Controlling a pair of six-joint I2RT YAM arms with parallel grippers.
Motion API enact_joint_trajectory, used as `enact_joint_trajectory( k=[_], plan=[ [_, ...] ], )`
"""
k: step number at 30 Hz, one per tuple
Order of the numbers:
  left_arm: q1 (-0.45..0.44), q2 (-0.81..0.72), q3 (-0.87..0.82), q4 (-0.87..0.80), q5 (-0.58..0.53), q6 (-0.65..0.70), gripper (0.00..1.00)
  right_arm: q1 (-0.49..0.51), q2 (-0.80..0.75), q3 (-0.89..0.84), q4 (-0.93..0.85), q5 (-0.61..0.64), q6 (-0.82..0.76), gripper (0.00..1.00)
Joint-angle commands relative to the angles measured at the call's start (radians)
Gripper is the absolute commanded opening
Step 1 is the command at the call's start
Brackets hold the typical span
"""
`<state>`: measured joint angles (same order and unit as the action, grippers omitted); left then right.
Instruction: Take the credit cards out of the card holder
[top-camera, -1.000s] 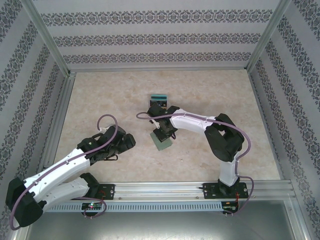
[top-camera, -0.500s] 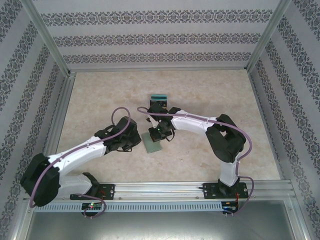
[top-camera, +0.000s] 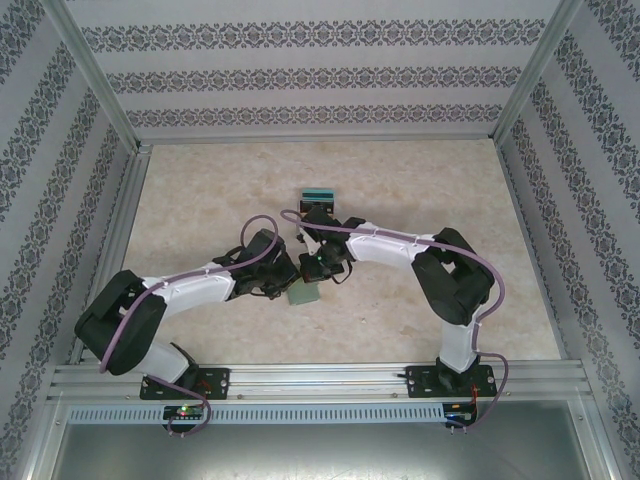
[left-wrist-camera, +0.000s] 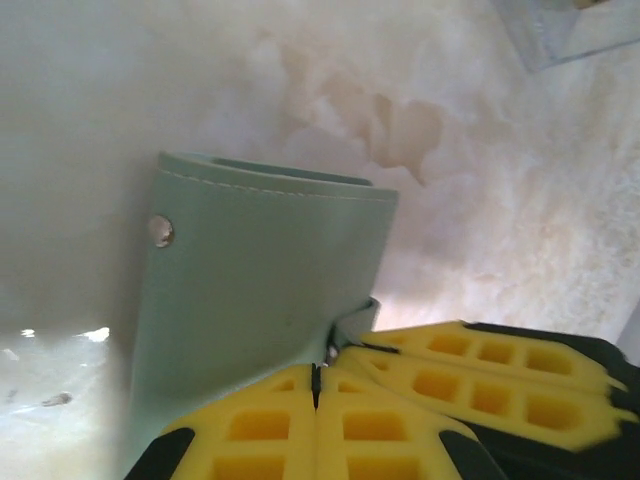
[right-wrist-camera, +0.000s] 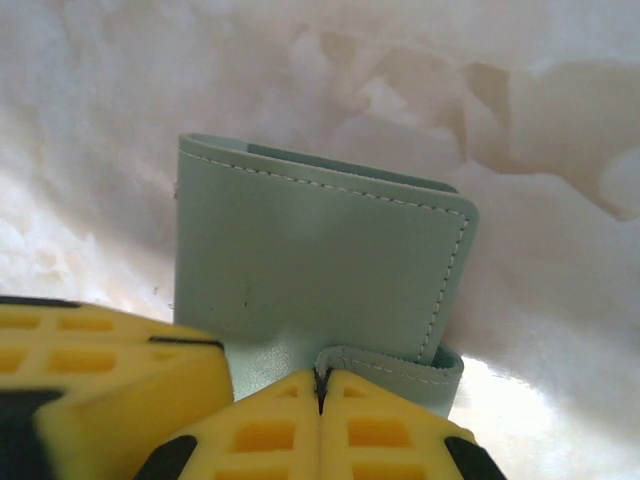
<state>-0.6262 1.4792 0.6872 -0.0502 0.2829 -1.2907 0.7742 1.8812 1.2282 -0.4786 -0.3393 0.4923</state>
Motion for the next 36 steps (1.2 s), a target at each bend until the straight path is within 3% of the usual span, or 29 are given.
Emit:
enact_joint_trajectory(
  k=[1, 17, 23, 27, 31, 35, 36],
  plan=[
    [0.013, 0.014, 0.033, -0.108, -0.03, 0.011, 0.0, -0.014, -0.047, -0.043, 0.079, -0.077, 0.039, 0.0],
    [0.043, 0.221, 0.061, -0.257, -0.029, 0.034, 0.0, -0.117, -0.183, -0.184, 0.254, -0.236, 0.128, 0.0],
    [0.044, 0.242, 0.06, -0.248, -0.023, 0.036, 0.0, -0.143, -0.212, -0.215, 0.24, -0.228, 0.116, 0.0],
    [0.046, 0.208, 0.064, -0.228, -0.023, 0.054, 0.0, -0.109, -0.187, -0.173, 0.15, -0.166, 0.046, 0.0],
    [0.067, 0.091, 0.047, -0.206, -0.038, 0.062, 0.01, -0.079, -0.164, -0.141, 0.115, -0.116, 0.029, 0.19],
    [0.112, -0.06, 0.022, -0.248, -0.069, 0.063, 0.11, -0.041, -0.132, -0.072, 0.015, -0.023, -0.005, 0.34],
    [0.124, -0.099, 0.015, -0.268, -0.082, 0.065, 0.19, -0.03, -0.119, -0.049, -0.016, -0.002, -0.013, 0.37]
  ],
)
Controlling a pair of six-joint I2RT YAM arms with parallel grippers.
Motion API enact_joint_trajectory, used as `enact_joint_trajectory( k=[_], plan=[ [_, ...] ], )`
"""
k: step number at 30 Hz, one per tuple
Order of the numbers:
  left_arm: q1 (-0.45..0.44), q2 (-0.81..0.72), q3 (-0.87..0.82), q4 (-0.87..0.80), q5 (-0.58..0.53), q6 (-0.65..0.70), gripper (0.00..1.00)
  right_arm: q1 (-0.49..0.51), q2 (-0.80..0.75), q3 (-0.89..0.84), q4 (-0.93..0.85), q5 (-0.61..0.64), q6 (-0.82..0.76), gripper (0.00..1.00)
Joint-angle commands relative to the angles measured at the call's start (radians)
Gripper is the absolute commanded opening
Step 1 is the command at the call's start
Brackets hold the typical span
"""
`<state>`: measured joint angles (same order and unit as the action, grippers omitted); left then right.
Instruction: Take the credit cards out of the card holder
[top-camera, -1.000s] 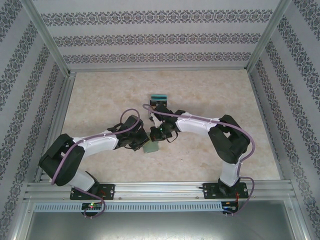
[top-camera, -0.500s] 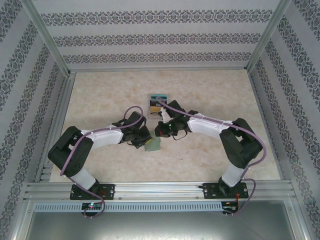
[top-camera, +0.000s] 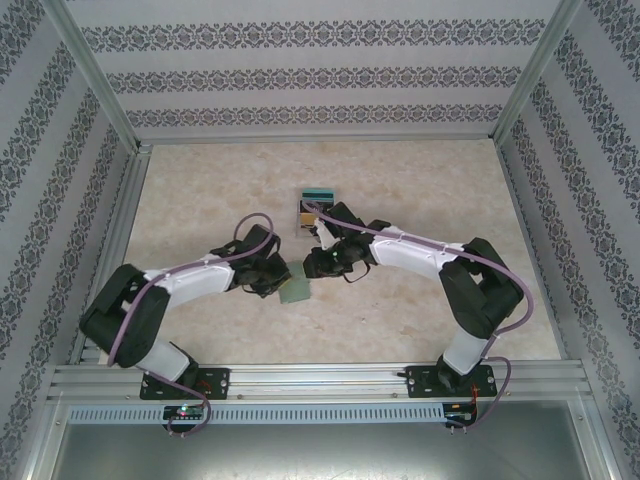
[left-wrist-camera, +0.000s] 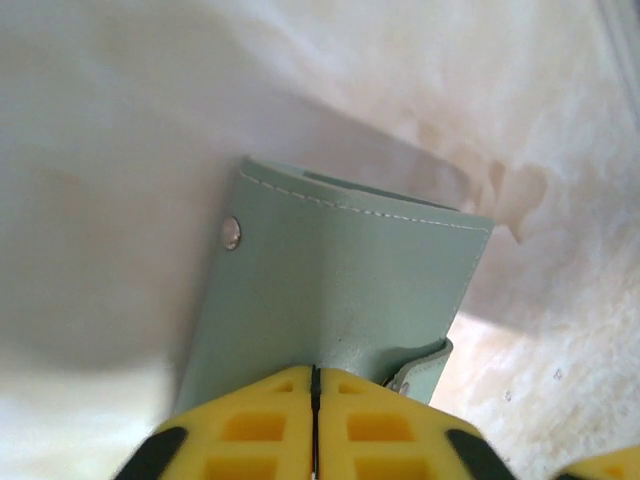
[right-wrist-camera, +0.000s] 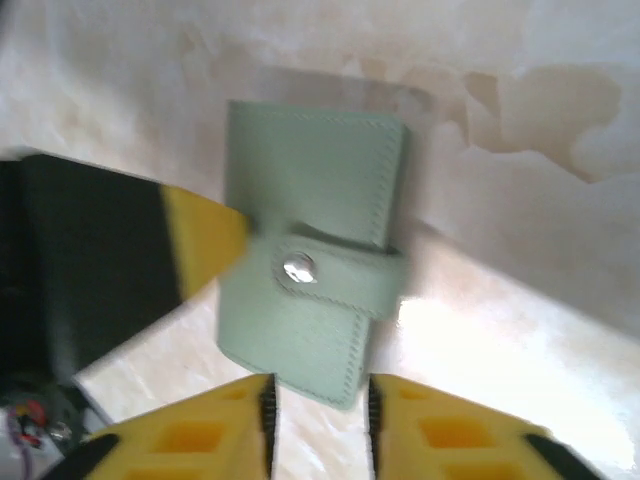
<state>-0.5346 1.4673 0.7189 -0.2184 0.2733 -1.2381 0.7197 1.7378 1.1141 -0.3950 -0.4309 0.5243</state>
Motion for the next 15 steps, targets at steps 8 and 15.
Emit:
enact_joint_trajectory(
  k=[8, 15],
  plan=[
    [0.104, -0.332, -0.106, -0.189, -0.134, 0.001, 0.43, 0.109, 0.138, 0.261, -0.274, 0.227, -0.1, 0.42],
    [0.149, -0.469, -0.174, -0.252, -0.162, -0.023, 0.53, 0.173, 0.258, 0.418, -0.402, 0.305, -0.157, 0.47]
  ],
)
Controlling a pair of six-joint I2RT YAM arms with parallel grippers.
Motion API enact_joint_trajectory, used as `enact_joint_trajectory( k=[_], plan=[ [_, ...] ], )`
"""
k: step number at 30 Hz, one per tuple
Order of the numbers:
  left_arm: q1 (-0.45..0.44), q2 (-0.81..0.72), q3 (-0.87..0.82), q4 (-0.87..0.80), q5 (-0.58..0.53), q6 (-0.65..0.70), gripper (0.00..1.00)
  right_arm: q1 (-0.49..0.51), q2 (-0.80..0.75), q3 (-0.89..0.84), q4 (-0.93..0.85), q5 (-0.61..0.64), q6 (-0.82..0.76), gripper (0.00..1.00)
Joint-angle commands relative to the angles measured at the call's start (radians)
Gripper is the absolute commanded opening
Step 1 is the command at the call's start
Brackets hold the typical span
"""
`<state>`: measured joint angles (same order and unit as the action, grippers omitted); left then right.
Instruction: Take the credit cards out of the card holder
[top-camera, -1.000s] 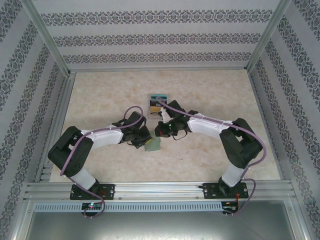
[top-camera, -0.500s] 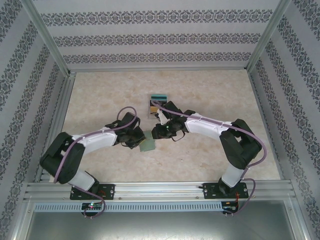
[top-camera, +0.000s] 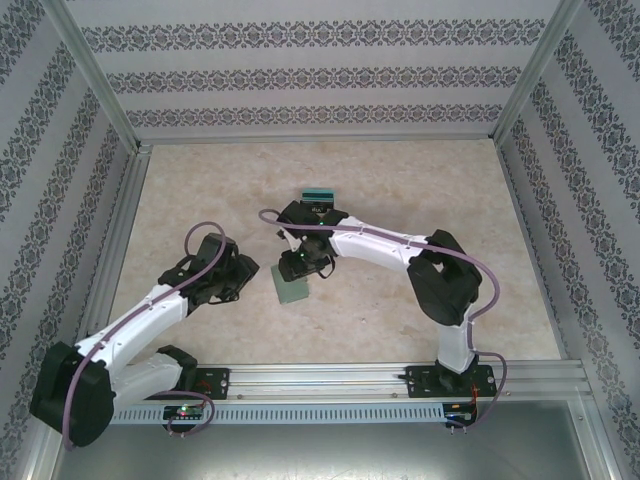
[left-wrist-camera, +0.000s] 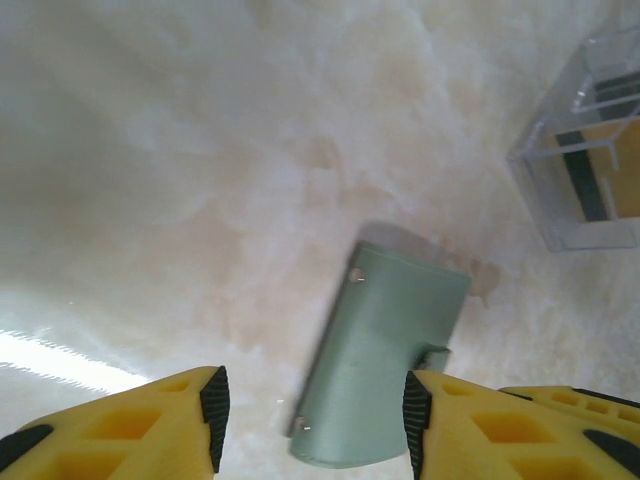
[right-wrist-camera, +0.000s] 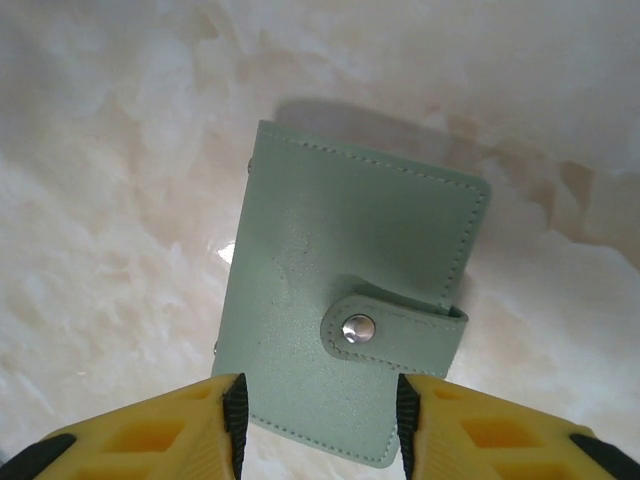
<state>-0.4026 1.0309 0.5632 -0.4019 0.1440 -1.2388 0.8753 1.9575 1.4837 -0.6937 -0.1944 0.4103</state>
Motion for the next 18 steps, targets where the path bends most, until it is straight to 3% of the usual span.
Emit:
enact_joint_trajectory(
  k=[1, 18],
  plan=[
    [0.02, -0.044, -0.023, -0.069, -0.033, -0.024, 0.54, 0.021, 0.051, 0.062, -0.112, 0.077, -0.049, 0.47],
    [0.023, -0.026, -0.037, -0.029, 0.015, -0.019, 0.56, 0.058, 0.181, 0.177, -0.157, 0.145, -0.098, 0.49]
  ],
)
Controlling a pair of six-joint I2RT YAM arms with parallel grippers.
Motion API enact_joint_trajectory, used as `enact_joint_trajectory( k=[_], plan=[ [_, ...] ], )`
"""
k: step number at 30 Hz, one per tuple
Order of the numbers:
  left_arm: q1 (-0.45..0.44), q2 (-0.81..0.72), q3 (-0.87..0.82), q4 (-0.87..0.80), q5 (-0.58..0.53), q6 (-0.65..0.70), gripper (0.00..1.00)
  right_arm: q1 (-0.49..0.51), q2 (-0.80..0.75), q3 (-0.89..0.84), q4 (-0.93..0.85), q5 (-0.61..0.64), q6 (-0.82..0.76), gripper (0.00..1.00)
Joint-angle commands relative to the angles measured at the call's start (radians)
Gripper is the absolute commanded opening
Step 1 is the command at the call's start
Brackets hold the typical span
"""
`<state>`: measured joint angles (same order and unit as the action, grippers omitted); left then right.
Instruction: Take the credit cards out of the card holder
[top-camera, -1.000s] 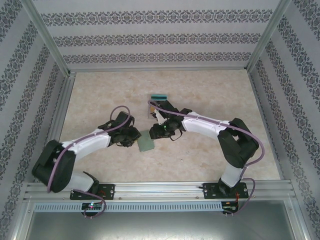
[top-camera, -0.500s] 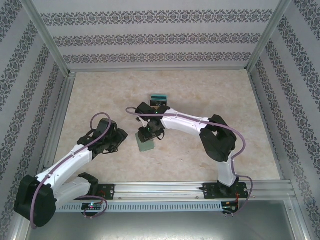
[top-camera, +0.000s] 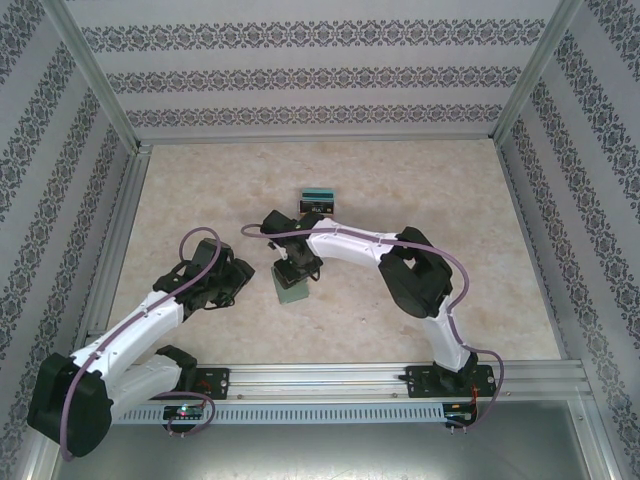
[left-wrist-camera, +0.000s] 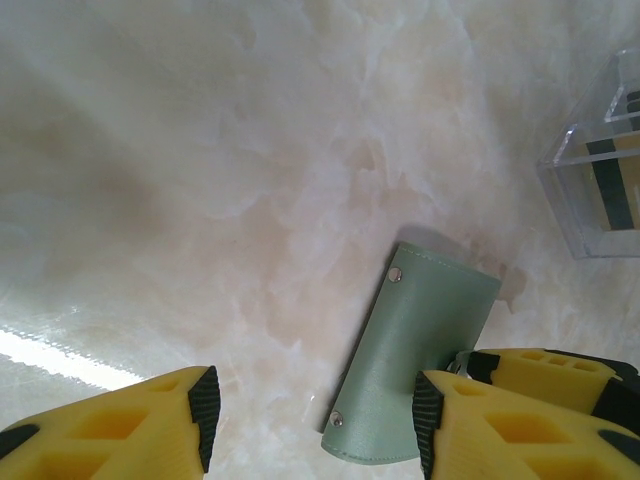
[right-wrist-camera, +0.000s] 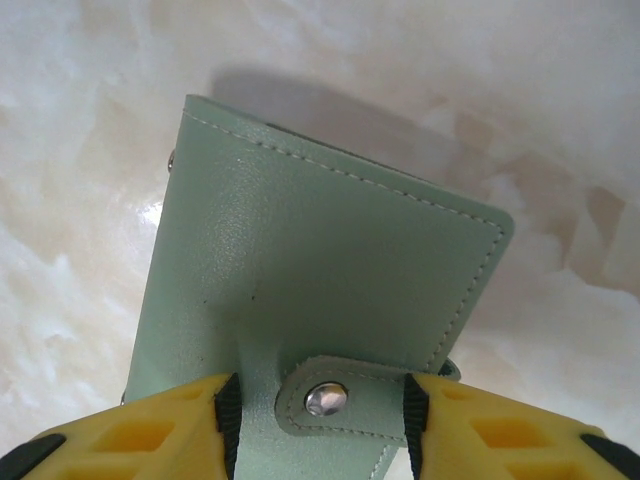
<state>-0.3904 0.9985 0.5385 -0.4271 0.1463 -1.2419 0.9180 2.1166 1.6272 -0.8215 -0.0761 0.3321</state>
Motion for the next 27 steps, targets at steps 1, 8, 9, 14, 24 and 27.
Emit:
enact_joint_trajectory(
  k=[1, 8, 9, 14, 24, 27],
  plan=[
    [0.01, 0.01, -0.015, -0.001, 0.015, -0.017, 0.56, 0.019, 0.027, 0.04, -0.03, 0.028, -0.019, 0.48],
    [0.01, 0.035, -0.015, 0.05, 0.051, -0.008, 0.56, 0.022, 0.04, 0.025, -0.027, 0.022, -0.018, 0.25],
    [0.01, 0.042, -0.013, 0.059, 0.057, -0.007, 0.55, 0.021, 0.037, 0.019, -0.025, 0.019, -0.018, 0.21],
    [0.006, 0.102, -0.014, 0.17, 0.117, -0.004, 0.49, 0.013, 0.013, -0.022, 0.004, -0.002, -0.01, 0.0],
    [-0.053, 0.284, -0.015, 0.45, 0.162, -0.075, 0.03, -0.008, -0.023, -0.087, 0.08, -0.098, 0.012, 0.0],
    [-0.074, 0.35, -0.012, 0.527, 0.17, -0.095, 0.01, -0.014, -0.026, -0.096, 0.089, -0.115, 0.02, 0.0]
  ],
)
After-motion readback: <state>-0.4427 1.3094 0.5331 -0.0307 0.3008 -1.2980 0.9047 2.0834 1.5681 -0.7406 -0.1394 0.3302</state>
